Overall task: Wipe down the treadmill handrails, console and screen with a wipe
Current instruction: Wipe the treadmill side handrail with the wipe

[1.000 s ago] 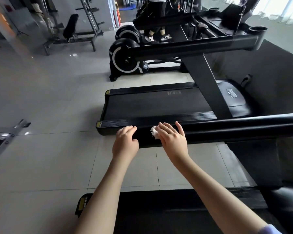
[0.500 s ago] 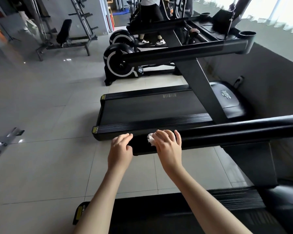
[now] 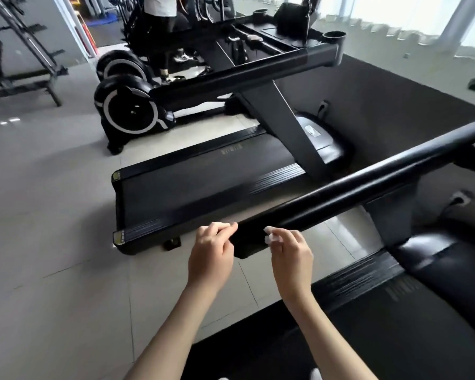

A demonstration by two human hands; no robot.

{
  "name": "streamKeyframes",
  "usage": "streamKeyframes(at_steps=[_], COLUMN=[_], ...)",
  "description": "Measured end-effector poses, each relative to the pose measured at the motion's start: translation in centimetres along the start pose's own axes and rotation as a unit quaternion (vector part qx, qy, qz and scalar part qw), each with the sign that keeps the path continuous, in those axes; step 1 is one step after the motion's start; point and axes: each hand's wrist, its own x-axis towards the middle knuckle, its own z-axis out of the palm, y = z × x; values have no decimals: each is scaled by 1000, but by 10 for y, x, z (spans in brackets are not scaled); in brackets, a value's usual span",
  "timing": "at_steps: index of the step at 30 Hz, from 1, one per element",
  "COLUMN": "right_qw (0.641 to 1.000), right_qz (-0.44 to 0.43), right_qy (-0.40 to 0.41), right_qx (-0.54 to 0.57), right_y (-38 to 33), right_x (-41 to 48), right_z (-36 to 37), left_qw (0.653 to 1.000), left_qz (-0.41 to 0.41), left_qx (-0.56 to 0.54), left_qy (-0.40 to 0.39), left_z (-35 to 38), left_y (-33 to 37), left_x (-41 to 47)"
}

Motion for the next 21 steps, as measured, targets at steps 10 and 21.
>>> streamKeyframes(at_steps=[10, 21], right_qw=[912, 895], right_qz=[341, 327], right_qy=[114, 143], right_qx=[195, 266], right_y=[-56, -75], right_x=[-37, -50], right_z=[52, 53], left_qw=[994, 990], left_qz=[100, 126], left_qx=[-15, -55], left_qy=[-36, -45], left_z=[-12, -11], left_y=[-19, -27], left_x=[15, 19])
